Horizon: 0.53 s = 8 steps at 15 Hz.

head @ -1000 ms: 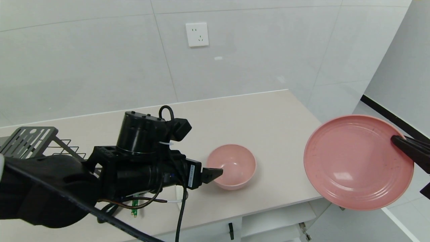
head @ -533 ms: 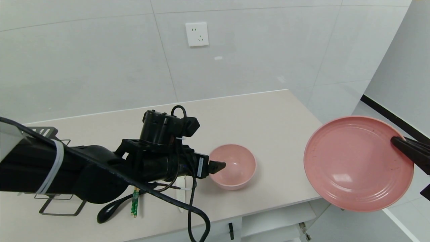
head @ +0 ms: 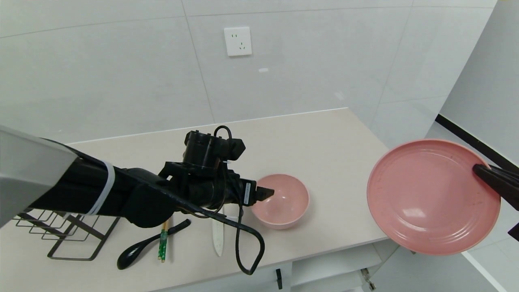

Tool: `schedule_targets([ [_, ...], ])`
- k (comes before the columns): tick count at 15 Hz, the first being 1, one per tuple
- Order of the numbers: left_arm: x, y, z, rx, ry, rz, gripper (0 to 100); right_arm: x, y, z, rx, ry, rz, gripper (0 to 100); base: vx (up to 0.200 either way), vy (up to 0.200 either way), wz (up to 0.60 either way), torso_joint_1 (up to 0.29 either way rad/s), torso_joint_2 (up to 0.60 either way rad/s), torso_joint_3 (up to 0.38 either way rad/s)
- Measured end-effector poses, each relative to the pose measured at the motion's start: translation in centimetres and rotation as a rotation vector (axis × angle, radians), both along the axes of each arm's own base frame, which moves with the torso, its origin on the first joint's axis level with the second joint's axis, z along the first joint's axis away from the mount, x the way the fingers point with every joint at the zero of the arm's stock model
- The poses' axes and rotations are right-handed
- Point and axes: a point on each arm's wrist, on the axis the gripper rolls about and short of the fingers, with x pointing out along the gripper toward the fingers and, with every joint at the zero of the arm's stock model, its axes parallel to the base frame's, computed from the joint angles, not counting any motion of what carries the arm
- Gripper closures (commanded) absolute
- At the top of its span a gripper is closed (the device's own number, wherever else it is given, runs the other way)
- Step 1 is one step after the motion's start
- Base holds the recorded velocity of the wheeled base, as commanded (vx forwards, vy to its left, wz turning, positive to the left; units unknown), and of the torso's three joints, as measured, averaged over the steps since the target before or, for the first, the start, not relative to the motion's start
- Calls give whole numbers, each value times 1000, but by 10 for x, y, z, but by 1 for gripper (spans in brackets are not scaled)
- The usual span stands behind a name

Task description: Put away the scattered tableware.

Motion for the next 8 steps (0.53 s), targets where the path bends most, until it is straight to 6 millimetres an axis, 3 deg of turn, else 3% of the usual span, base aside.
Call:
schedule_targets([
  [8, 20, -6, -19, 16, 24, 8, 0, 0, 0, 0, 0, -1, 1, 100, 0, 0, 0, 0, 0, 0],
])
